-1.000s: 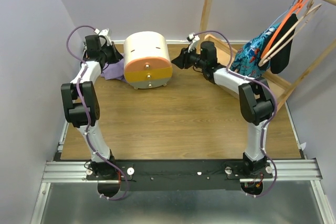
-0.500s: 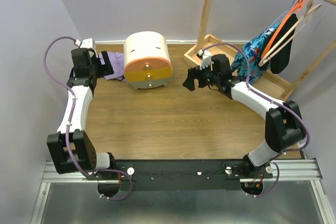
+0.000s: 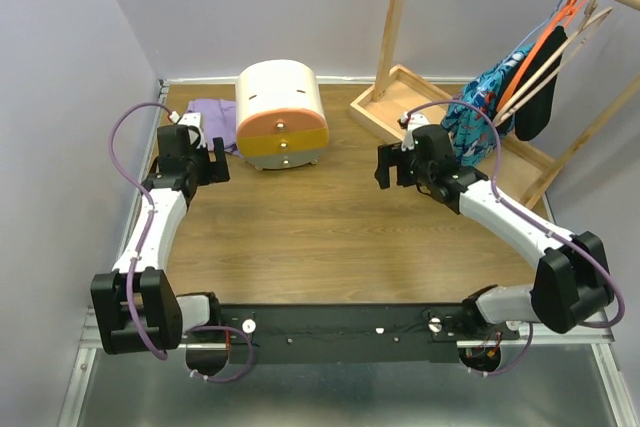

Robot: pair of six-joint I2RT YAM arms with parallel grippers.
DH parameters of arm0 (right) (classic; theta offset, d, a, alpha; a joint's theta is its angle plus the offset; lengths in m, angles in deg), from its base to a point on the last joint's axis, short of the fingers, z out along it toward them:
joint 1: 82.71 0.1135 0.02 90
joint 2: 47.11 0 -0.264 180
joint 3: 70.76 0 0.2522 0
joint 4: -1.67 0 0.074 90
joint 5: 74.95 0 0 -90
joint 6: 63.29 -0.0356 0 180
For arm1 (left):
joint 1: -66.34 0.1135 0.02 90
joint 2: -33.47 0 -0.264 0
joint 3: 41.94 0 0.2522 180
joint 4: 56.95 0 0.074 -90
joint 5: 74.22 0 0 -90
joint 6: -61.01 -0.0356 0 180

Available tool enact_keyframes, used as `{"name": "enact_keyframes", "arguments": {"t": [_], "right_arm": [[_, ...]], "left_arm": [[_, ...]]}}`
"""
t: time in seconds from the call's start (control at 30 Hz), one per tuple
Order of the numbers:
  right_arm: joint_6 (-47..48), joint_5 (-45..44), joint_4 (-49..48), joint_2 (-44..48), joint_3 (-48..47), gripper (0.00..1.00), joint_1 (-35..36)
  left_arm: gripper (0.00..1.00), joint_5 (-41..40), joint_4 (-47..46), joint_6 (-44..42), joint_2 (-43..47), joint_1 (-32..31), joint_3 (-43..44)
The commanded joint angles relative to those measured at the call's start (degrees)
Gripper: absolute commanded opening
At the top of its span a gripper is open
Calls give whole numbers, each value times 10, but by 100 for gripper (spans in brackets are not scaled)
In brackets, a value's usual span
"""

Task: Sort the stationery into containers
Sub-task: Reset both arms

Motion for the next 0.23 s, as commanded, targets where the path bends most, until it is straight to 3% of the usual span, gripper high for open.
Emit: {"name": "enact_keyframes", "arguments": {"t": [0.0,0.2], "right_arm": [[-2,-37,24,23,-2,100,3],[-2,-37,37,30,7,100,3]], "left_arm": [[99,-7,-6,-33,11,1,42],[99,9,-14,-28,2,1,62]]}}
